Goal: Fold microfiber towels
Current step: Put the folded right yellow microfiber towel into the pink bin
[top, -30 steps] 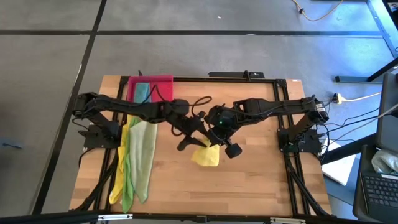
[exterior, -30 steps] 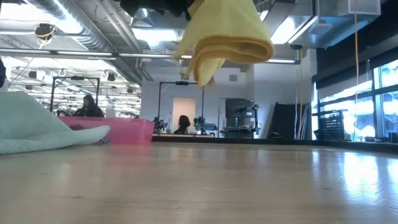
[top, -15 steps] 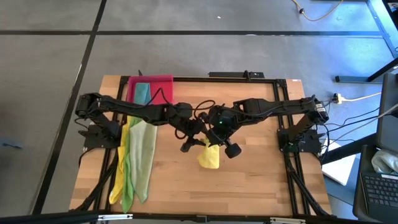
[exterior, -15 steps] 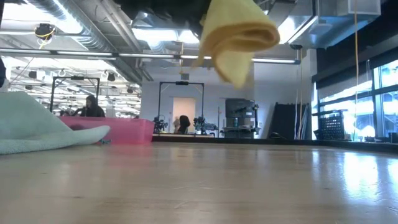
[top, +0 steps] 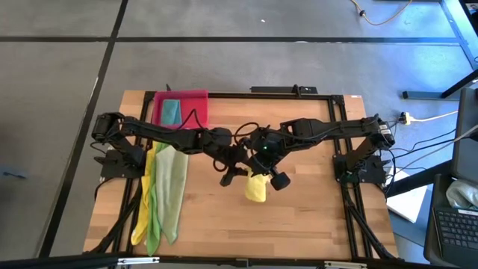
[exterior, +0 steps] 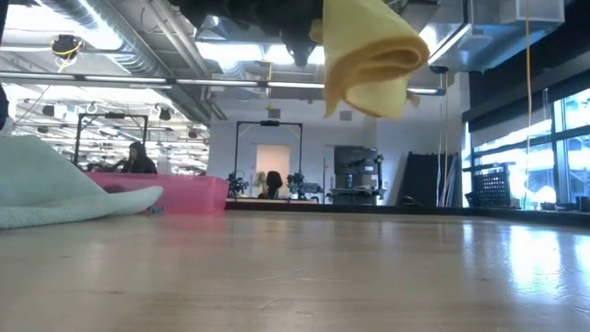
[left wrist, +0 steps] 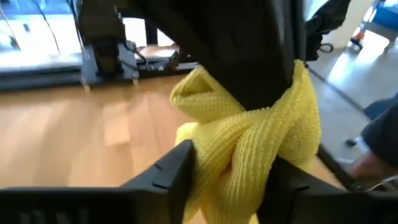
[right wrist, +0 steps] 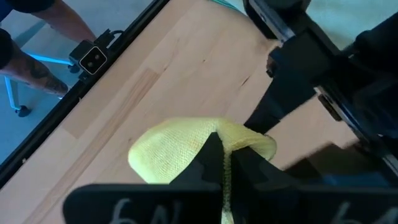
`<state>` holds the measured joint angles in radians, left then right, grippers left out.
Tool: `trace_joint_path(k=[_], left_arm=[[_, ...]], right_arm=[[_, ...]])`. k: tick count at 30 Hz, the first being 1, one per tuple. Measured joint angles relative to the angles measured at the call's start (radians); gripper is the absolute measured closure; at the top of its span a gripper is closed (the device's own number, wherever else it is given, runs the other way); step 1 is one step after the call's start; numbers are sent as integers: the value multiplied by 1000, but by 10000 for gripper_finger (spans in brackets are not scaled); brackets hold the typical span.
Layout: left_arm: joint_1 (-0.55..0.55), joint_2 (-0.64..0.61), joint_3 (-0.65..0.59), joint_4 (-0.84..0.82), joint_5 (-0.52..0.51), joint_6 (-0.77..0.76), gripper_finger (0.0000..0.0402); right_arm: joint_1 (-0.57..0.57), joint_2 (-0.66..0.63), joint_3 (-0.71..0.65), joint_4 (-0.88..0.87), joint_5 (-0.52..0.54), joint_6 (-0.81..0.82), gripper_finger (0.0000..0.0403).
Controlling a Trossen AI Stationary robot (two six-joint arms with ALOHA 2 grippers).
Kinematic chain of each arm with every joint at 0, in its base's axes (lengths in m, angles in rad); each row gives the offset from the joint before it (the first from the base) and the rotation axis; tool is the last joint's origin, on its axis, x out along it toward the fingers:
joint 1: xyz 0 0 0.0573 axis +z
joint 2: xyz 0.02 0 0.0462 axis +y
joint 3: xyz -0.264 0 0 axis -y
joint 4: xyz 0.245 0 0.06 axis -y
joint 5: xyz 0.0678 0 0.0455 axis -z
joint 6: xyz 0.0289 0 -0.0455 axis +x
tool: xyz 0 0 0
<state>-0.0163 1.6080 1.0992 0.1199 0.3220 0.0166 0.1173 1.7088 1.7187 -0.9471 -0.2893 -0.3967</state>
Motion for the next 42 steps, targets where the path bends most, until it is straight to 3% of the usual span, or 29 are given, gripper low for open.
trace_joint_path(k=[4, 6, 11, 16, 23, 29, 35, 42], left_arm=[[0, 0, 0, -1, 14, -160, 368], [-6, 0, 0, 0, 9, -230, 391], [-28, -3, 0, -13, -3, -278, 399], [-29, -52, 0, -167, -45, -275, 401], [28, -165, 0, -387, -145, -223, 401], [114, -243, 0, -620, -220, -191, 401], [224, -270, 0, -774, -260, -190, 401], [369, -269, 0, -896, -265, -170, 401]], right_arm=[[0, 0, 0, 1, 0, 1, 391], [-1, 0, 0, 2, 4, 6, 388], [-3, 0, 0, 8, 8, 15, 385], [-16, 0, 0, 7, 93, 14, 377], [-37, 0, 0, 9, 134, 22, 325], [-59, 0, 0, 12, 327, -2, 278], [-99, -1, 0, 21, 561, 2, 261], [-112, -3, 0, 15, 602, 47, 259]])
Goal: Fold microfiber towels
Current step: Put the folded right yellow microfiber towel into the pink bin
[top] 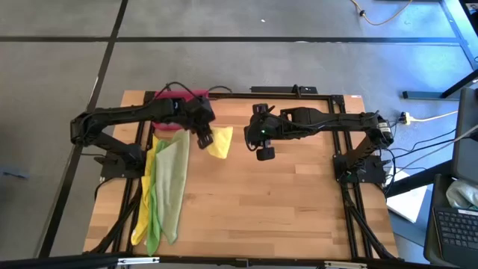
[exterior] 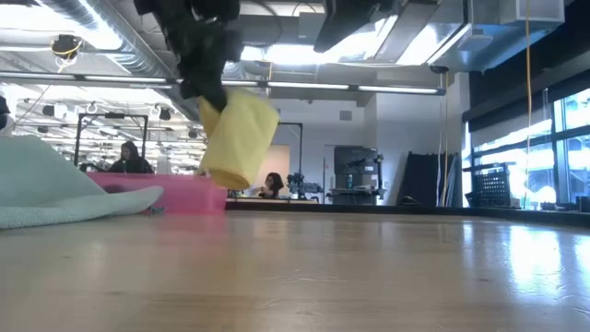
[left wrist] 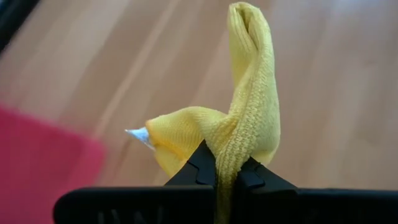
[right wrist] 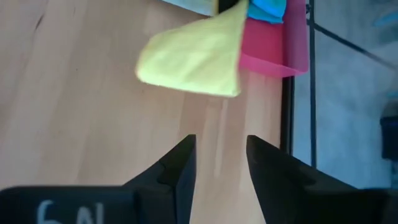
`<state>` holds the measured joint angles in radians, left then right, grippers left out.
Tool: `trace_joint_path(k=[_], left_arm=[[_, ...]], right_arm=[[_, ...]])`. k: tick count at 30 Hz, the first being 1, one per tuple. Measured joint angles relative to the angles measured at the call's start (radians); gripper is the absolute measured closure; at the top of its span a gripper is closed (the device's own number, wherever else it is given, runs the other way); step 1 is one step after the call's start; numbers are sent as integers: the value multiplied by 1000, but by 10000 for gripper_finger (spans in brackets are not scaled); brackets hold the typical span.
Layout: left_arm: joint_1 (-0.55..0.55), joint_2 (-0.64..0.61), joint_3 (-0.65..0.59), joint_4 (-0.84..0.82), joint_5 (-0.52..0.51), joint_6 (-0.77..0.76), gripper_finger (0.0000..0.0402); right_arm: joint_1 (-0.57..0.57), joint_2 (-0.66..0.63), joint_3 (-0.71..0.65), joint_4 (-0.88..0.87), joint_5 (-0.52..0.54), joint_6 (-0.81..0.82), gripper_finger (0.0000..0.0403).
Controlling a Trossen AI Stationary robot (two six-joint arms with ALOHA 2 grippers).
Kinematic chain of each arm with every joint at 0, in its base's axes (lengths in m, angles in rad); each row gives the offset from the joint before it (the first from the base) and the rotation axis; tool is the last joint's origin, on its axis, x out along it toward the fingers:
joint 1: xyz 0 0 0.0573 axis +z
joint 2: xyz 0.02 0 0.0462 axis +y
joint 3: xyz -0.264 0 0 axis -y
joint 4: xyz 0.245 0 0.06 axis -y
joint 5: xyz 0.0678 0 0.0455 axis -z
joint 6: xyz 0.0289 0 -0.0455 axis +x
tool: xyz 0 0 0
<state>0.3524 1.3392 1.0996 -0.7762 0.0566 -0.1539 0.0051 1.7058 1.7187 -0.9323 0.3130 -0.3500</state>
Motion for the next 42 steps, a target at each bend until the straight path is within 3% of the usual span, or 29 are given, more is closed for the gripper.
trace_joint_path(k=[13, 19, 25, 34, 42], left_arm=[[295, -11, 0, -130, -14, 146, 401], [382, -64, 41, -173, -17, 171, 402], [469, -59, 94, -188, -41, 352, 401], [589, 101, 95, -181, -2, 497, 401], [605, 258, 95, -153, 17, 558, 401]], right_arm=[[0, 0, 0, -84, 0, 47, 260], [-10, 0, 0, -99, 0, 80, 260], [-30, 0, 0, -82, -1, 79, 260], [-63, 0, 0, -78, -19, 79, 260], [-63, 0, 0, -89, -19, 103, 260]])
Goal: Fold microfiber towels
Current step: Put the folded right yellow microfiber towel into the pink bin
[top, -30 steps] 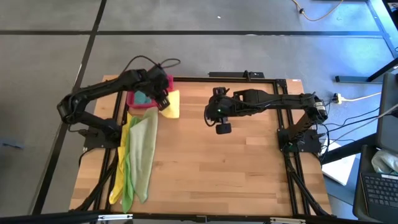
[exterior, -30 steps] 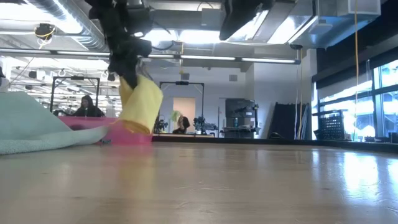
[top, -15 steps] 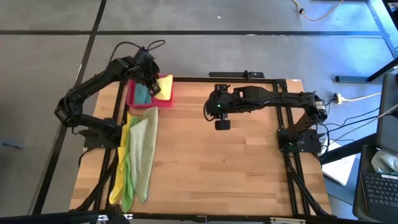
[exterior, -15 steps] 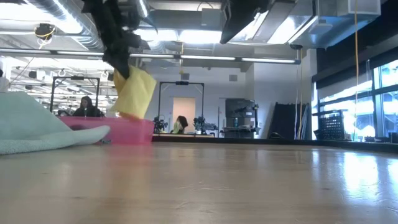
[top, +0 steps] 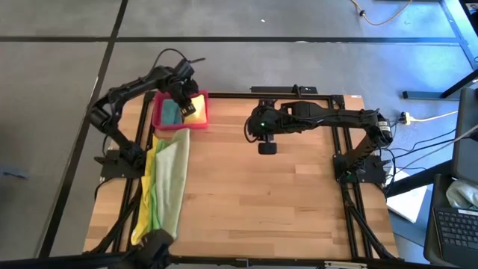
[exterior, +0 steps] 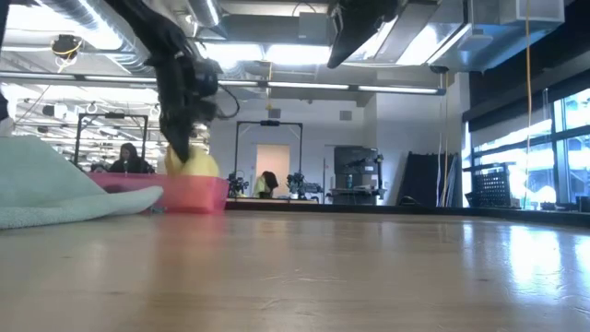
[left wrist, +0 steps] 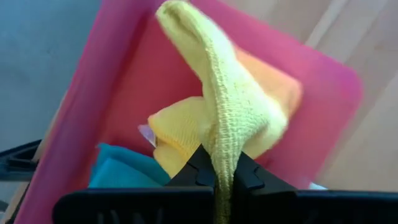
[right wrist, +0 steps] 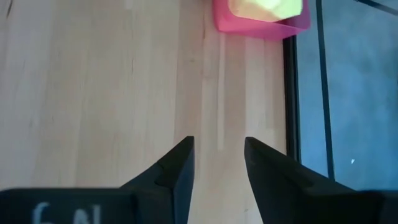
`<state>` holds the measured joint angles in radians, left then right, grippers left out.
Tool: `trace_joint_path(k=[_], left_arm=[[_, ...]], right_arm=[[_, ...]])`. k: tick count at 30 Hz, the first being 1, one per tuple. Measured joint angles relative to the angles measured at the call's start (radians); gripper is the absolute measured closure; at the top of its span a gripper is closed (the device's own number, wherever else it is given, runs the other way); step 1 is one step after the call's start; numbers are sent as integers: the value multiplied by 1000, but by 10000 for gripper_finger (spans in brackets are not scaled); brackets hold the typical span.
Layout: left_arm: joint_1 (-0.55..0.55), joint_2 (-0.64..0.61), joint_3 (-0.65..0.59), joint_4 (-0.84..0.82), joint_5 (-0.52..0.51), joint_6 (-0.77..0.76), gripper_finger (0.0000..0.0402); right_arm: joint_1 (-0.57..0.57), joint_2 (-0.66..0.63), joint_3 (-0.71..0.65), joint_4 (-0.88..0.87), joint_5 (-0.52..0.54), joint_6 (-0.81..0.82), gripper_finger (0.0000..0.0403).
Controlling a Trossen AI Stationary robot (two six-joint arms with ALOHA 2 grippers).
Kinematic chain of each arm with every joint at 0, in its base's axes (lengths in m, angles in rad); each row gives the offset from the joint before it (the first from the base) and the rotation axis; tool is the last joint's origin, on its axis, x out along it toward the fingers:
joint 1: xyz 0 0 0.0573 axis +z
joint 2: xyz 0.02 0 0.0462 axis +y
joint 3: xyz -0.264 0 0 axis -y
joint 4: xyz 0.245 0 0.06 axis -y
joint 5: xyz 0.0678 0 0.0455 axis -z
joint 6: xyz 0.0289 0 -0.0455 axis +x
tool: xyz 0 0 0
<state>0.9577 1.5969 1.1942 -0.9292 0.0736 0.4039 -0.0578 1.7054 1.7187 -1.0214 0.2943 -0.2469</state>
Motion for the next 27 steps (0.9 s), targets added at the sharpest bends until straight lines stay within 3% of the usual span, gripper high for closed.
trace_joint_path(k=[12, 21, 27], left_arm=[[4, 138, -1, 107, -231, 72, 388], [18, 138, -1, 155, -211, 99, 346], [18, 138, -1, 117, -333, 102, 317]], right_arm=[[2, 0, 0, -2, 0, 91, 260], [3, 0, 0, -2, -3, 115, 260], [3, 0, 0, -2, -3, 115, 260]])
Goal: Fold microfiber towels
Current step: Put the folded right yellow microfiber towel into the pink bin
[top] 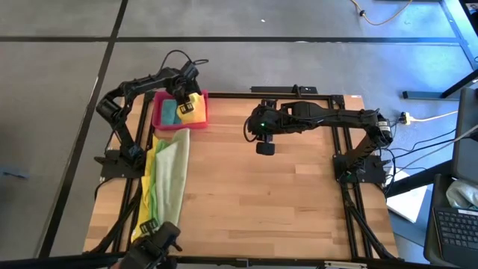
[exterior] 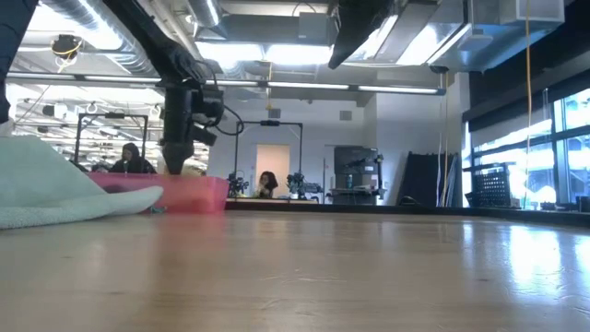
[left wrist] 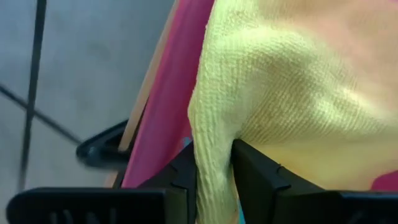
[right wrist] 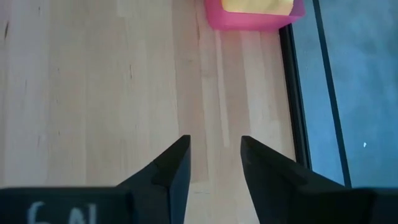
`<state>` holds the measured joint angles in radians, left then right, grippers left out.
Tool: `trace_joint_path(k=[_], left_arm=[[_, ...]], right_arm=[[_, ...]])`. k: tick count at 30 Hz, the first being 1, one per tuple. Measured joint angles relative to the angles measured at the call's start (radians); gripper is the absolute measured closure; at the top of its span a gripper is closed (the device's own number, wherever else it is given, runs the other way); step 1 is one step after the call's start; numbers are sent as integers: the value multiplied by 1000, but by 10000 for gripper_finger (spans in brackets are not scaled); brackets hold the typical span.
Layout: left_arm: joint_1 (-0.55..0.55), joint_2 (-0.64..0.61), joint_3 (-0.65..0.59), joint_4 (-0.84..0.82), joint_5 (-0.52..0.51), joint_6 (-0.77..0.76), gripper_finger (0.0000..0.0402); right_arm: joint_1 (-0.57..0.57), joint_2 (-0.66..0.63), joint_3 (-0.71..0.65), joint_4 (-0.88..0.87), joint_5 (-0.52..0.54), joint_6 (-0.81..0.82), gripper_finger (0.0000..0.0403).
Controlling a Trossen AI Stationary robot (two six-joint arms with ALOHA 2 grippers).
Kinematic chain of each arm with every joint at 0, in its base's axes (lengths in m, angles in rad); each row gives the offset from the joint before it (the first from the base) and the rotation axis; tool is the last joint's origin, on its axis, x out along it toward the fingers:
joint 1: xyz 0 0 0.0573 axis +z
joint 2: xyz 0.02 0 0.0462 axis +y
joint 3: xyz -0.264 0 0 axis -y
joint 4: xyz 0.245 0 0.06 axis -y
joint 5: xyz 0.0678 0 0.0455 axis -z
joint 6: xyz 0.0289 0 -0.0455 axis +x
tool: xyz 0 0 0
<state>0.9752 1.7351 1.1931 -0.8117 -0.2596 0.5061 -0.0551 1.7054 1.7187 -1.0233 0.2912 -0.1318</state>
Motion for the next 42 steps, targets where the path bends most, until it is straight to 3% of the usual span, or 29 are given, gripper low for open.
trace_joint_path(k=[3, 10, 23, 31, 42], left_arm=[[0, 0, 0, -52, -46, -13, 310], [-4, 0, 0, -133, -36, -56, 311], [-6, -1, 3, -74, -44, 44, 302], [-7, -16, 108, -172, 84, -40, 284], [-7, -22, 204, -261, 74, -90, 283]], right_arm=[[0, 0, 0, 0, 0, -1, 260], [0, 0, 0, 8, -5, -4, 260], [0, 0, 0, 18, -32, -3, 260], [0, 0, 0, 32, -32, -1, 260], [-3, 0, 0, 20, -32, -9, 260]])
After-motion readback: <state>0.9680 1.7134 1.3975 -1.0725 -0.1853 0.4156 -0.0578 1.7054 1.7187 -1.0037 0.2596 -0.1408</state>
